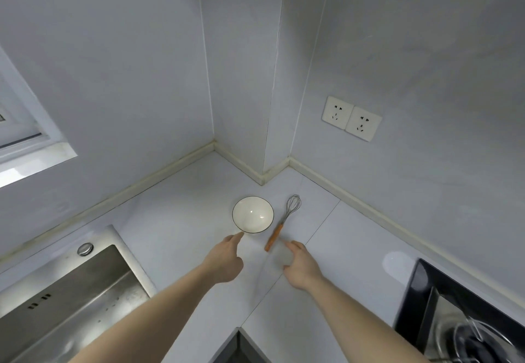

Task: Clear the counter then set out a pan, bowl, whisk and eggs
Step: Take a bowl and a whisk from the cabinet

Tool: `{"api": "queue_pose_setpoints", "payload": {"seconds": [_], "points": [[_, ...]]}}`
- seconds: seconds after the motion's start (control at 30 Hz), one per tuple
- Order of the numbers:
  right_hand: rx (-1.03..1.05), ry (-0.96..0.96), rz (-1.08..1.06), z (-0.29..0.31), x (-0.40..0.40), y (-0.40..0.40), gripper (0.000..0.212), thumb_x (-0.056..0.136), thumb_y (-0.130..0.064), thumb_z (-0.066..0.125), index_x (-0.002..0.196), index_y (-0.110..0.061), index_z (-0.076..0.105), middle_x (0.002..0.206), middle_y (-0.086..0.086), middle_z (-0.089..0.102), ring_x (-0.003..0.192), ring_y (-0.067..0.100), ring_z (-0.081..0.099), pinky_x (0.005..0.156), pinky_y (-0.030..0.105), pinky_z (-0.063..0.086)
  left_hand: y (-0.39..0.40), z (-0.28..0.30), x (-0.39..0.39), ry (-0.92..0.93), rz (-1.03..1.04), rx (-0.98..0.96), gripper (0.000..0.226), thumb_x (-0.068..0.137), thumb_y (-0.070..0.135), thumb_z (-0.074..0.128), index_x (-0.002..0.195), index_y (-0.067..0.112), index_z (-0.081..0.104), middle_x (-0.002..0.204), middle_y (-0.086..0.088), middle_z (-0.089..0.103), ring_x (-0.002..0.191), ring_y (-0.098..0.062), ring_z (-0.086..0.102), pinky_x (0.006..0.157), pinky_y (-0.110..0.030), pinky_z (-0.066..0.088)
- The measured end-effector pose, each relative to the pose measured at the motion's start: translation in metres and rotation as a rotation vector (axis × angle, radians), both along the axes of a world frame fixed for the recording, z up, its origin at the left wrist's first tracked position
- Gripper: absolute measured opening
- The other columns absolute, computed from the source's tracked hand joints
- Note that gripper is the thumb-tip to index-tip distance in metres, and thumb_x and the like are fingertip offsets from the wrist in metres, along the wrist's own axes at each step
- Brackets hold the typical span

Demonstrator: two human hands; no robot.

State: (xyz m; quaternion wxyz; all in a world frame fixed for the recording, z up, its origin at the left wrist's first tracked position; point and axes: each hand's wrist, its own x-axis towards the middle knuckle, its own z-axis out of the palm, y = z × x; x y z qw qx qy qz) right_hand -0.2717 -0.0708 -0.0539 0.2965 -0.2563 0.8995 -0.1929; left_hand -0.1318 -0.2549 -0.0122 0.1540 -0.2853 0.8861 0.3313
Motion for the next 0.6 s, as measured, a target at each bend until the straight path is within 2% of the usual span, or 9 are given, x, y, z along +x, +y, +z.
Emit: {"api": "queue_pose_setpoints", "payload": {"seconds": [0.13,0.23,0.3,0.43,0.6], "points": [[-0.048,0.003,-0.009,0.032,0.029,0.025,0.068,0.094,-0.018,0.058,0.157,-0.023,0.032,0.167,-0.004,0.018,0.15,0.013,0.029,0.119,0.021,0.023,0.024,0.02,0.034,0.063,-0.061,-0.033,0.076,0.083,0.009,0.045,0.156,0.024,0.029,0.163,0.006,0.025,0.146,-0.019,0.032,0.112,-0.034,0.039],[-0.096,-0.01,-0.031,0.054,0.057,0.047,0.069,0.094,-0.022,0.059,0.157,-0.026,0.032,0.167,-0.006,0.017,0.15,0.013,0.031,0.122,0.026,0.025,0.044,0.036,0.056,0.074,-0.133,-0.072,0.076,0.083,0.012,0.046,0.155,0.028,0.03,0.164,0.01,0.021,0.148,-0.019,0.028,0.113,-0.034,0.037],[-0.119,-0.005,-0.047,0.068,0.077,0.069,0.069,0.095,-0.024,0.059,0.157,-0.029,0.031,0.167,-0.008,0.016,0.15,0.013,0.03,0.122,0.026,0.025,0.06,0.046,0.067,0.09,-0.187,-0.085,0.076,0.082,0.013,0.047,0.155,0.029,0.03,0.164,0.011,0.02,0.148,-0.02,0.027,0.113,-0.034,0.037],[-0.143,0.025,-0.079,0.087,0.107,0.109,0.07,0.097,-0.026,0.057,0.159,-0.028,0.026,0.167,-0.008,0.014,0.153,0.01,0.02,0.121,0.018,0.013,0.082,0.066,0.075,0.145,-0.255,-0.114,0.073,0.083,0.015,0.049,0.153,0.03,0.033,0.164,0.012,0.02,0.148,-0.019,0.026,0.115,-0.034,0.035],[-0.175,0.062,-0.145,0.121,0.14,0.166,0.071,0.097,-0.03,0.058,0.159,-0.031,0.024,0.168,-0.009,0.013,0.153,0.011,0.02,0.123,0.021,0.013,0.125,0.097,0.075,0.231,-0.403,-0.171,0.07,0.085,0.017,0.052,0.152,0.031,0.035,0.165,0.011,0.016,0.149,-0.019,0.023,0.118,-0.034,0.029]]}}
